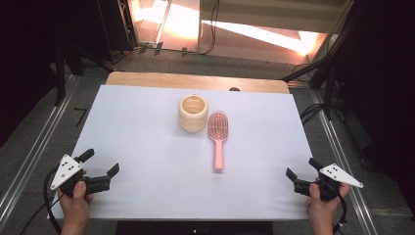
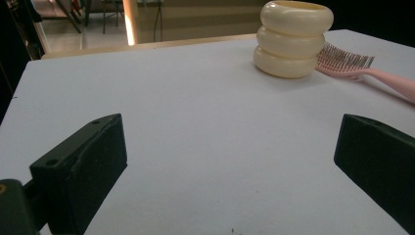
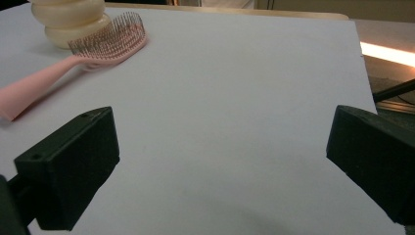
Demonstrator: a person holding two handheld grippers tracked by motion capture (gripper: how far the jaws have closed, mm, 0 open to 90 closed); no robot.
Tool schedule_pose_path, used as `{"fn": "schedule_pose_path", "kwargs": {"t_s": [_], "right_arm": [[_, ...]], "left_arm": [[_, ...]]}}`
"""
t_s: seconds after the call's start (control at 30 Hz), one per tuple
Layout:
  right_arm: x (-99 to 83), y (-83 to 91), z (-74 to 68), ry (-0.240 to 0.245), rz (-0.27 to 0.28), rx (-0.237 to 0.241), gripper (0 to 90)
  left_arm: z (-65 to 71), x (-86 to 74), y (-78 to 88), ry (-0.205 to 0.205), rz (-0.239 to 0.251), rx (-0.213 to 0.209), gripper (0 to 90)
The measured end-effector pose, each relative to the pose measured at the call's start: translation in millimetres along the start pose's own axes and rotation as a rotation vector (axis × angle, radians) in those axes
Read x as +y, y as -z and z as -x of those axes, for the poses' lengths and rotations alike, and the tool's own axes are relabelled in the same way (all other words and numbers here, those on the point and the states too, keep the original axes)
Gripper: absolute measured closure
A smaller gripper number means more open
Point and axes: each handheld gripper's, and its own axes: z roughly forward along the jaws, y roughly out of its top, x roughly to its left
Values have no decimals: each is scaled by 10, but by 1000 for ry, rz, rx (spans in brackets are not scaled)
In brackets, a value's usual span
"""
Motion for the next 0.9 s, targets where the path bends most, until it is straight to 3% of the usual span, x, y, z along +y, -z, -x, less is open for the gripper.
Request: {"fn": "schedule_pose_path", "kwargs": {"t_s": [0.23, 0.57, 0.9], "right_arm": [[35, 6, -57, 11, 8, 24, 0], [252, -47, -354, 70, 2, 87, 0], [419, -121, -472, 64, -3, 144, 0]], "left_arm": [[4, -6, -6, 2, 3, 1, 0], [-1, -11, -8, 8, 9, 0, 0], [3, -12, -5, 1, 9, 1, 0]]}}
